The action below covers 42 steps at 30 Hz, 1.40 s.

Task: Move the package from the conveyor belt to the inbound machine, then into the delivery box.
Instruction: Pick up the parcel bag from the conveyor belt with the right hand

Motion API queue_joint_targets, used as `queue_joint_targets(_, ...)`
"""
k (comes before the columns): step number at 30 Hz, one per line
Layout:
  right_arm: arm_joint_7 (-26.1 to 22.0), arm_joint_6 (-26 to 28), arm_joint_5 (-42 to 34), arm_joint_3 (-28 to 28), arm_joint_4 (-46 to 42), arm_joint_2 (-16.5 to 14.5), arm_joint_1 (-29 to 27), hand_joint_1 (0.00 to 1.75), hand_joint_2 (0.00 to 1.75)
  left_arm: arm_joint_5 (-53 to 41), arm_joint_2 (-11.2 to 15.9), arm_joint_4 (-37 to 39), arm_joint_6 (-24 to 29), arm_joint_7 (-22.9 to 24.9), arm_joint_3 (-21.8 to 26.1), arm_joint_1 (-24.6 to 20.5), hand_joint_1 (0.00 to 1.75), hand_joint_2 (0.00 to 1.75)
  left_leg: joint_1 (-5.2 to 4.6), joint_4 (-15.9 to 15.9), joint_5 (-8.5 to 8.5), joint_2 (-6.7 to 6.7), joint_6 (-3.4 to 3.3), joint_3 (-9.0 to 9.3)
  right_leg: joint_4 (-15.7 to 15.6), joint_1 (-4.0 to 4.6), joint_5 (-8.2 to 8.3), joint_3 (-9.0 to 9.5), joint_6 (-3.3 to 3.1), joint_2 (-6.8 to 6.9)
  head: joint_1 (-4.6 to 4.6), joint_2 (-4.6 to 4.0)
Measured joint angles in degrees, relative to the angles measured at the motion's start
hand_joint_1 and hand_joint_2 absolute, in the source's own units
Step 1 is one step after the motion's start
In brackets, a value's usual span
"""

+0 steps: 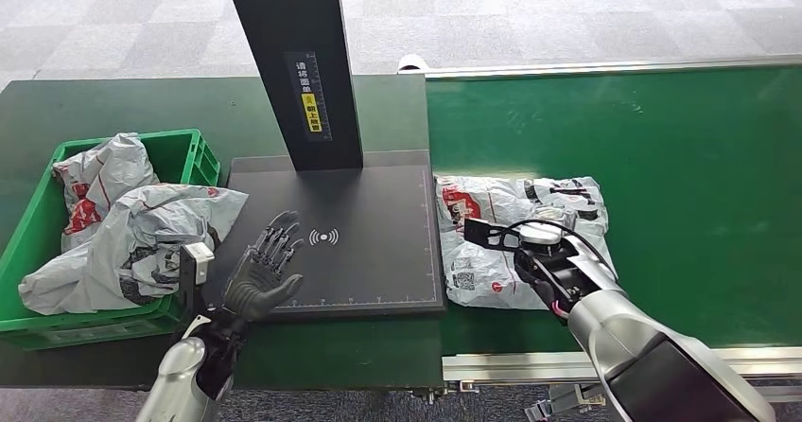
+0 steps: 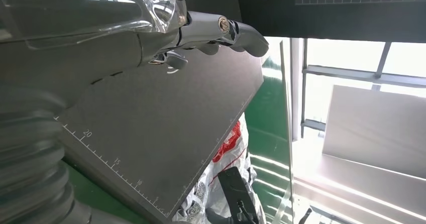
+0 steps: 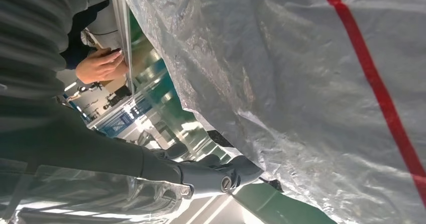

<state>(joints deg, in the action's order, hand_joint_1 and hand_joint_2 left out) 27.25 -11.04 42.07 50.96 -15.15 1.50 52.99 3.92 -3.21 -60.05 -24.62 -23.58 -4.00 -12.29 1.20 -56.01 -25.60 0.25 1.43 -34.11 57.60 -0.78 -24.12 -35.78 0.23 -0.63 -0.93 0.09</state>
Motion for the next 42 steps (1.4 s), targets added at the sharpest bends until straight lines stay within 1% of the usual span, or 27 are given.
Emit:
queue_joint_targets(2, -0.14, -0.41, 0.14, -0.03, 0.0, -0.2, 0.0, 0.02, 1.75, -0.01, 0.0, 0.28, -0.02, 0.0, 0.04, -0.19, 0.0, 1.75, 0.0, 0.0, 0.0, 0.0, 0.0, 0.0, 0.0, 0.0, 0.0, 0.0, 0.0, 0.0, -0.01, 0.0)
queue_joint_targets(3, -0.16, -0.46, 0.15, -0.03, 0.0, -0.27, 0.0, 0.08, 1.75, -0.01, 0.0, 0.39, -0.02, 0.0, 0.05, -0.28, 0.0, 1.75, 0.0, 0.0, 0.0, 0.0, 0.0, 0.0, 0.0, 0.0, 0.0, 0.0, 0.0, 0.0, -0.01, 0.0)
queue_joint_targets(4, -0.17, -0.5, 0.16, -0.04, 0.0, -0.34, 0.0, 0.27, 1.75, -0.01, 0.0, 0.52, -0.03, 0.0, 0.06, -0.36, 0.0, 1.75, 0.0, 0.0, 0.0, 0.0, 0.0, 0.0, 0.0, 0.0, 0.0, 0.0, 0.0, 0.0, -0.01, 0.0)
queue_joint_targets(7, -0.34, -0.74, 0.22, -0.09, 0.0, -0.49, 0.0, 1.4, 1.75, -0.03, 0.0, 0.82, -0.03, -0.01, 0.07, -0.54, 0.0, 1.75, 0.0, 0.0, 0.0, 0.0, 0.0, 0.0, 0.0, 0.0, 0.0, 0.0, 0.0, 0.0, 0.0, 0.0)
queue_joint_targets(8, -0.57, -0.9, 0.27, -0.15, 0.0, -0.52, -0.01, 1.64, 1.75, -0.05, 0.0, 0.9, -0.03, -0.02, 0.07, -0.58, 0.0, 1.75, 0.0, 0.0, 0.0, 0.0, 0.0, 0.0, 0.0, 0.0, 0.0, 0.0, 0.0, 0.0, 0.01, 0.0)
queue_joint_targets(10, -1.37, -1.21, 0.48, -0.34, 0.0, -0.59, -0.05, 1.75, 1.75, -0.09, 0.0, 1.08, -0.03, -0.08, 0.08, -0.62, 0.0, 1.75, 0.0, 0.0, 0.0, 0.0, 0.0, 0.0, 0.0, 0.0, 0.0, 0.0, 0.0, 0.0, 0.01, 0.0)
queue_joint_targets(18, -6.86, -2.59, 1.17, -1.85, 0.0, -0.81, -0.74, 1.75, 1.75, -0.27, 0.0, 1.32, -0.18, -0.18, 0.17, -0.74, 0.0, 1.75, 0.0, 0.0, 0.0, 0.0, 0.0, 0.0, 0.0, 0.0, 0.0, 0.0, 0.0, 0.0, -0.01, 0.0)
queue_joint_targets(26, -17.73, -8.51, 0.27, -4.6, -0.11, -1.38, -0.9, 1.75, 1.75, 0.18, 0.19, 1.83, -0.95, -0.27, 0.17, -1.59, 0.0, 1.75, 0.0, 0.0, 0.0, 0.02, 0.0, 0.01, 0.0, 0.0, 0.0, 0.0, 0.0, -0.01, 0.01, 0.0)
queue_joint_targets(31, -21.64, -9.54, 0.39, -5.33, -0.57, -1.87, -1.09, 1.75, 1.75, 0.2, 0.39, 2.15, -0.95, -0.26, 0.17, -2.19, 0.0, 1.75, 0.0, 0.01, 0.0, 0.04, 0.0, 0.01, 0.0, 0.01, 0.0, 0.0, 0.0, -0.03, 0.0, 0.0)
queue_joint_targets(34, -25.66, -7.14, 0.39, -5.7, -1.44, -2.01, -1.43, 1.75, 1.75, 0.57, 0.66, 2.11, -0.95, -0.26, 0.17, -2.21, 0.0, 1.75, 0.01, 0.01, 0.0, 0.07, 0.0, 0.01, 0.01, 0.01, 0.0, 0.01, 0.0, -0.04, 0.0, 0.0)
queue_joint_targets(39, -35.46, 2.89, -0.33, -7.65, -4.33, -2.51, -2.25, 1.75, 1.75, 1.95, 1.51, -0.35, -1.06, -0.18, 0.21, -0.08, 0.0, 1.75, 0.01, 0.02, 0.0, 0.11, 0.0, 0.02, 0.02, 0.02, 0.0, -0.01, -0.01, -0.09, 0.0, 0.0)
queue_joint_targets(42, -37.28, 4.9, -0.54, -8.85, -5.84, -2.85, -2.51, 1.75, 1.75, 2.09, 1.87, -1.9, -1.13, -0.17, 0.28, 1.33, 0.0, 1.75, 0.01, 0.02, 0.0, 0.09, 0.01, 0.01, 0.01, 0.02, 0.0, -0.01, -0.01, -0.08, 0.01, 0.0)
